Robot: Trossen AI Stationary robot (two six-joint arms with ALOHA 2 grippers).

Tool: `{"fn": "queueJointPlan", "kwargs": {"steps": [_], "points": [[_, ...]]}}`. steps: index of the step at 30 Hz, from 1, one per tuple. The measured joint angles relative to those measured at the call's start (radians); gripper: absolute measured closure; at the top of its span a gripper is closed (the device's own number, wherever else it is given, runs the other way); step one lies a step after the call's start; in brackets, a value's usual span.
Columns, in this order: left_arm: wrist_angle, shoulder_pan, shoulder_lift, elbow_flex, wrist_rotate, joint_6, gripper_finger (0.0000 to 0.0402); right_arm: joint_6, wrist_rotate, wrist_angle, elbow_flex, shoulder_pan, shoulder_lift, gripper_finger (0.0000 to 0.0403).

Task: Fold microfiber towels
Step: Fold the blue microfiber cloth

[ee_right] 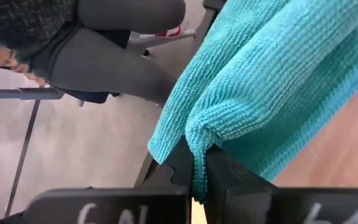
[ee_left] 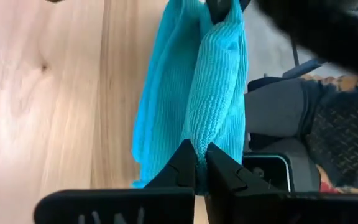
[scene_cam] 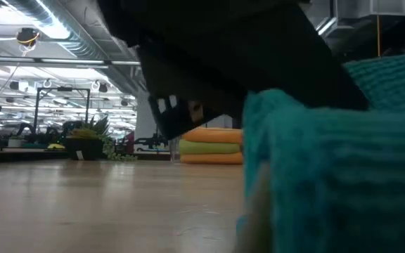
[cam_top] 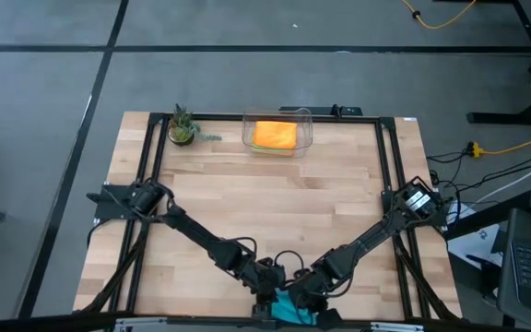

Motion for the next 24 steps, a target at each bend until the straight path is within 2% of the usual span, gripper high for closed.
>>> {"fn": "queueJointPlan", "kwargs": {"steps": [3,13,20,24], "points": [[0.001,0.007,0.012,0.000,0.010,0.000,0.0400,0.018,0.007,-0.027,0.000,-0.007,-0.001,0.0391],[-0.009,0.011,0.039,0.000,0.051,-0.007,0.0400,0.035,0.142,-0.097,0.000,-0.012,-0.010,0.0391],[-0.032,0.002,0.039,0.000,0.041,-0.008,0.0399,0.102,0.267,-0.130,0.000,-0.012,-0.010,0.0391],[-0.059,-0.001,0.039,0.000,0.000,-0.034,0.0378,0.153,0.310,-0.172,0.002,-0.012,-0.011,0.0391]]}}
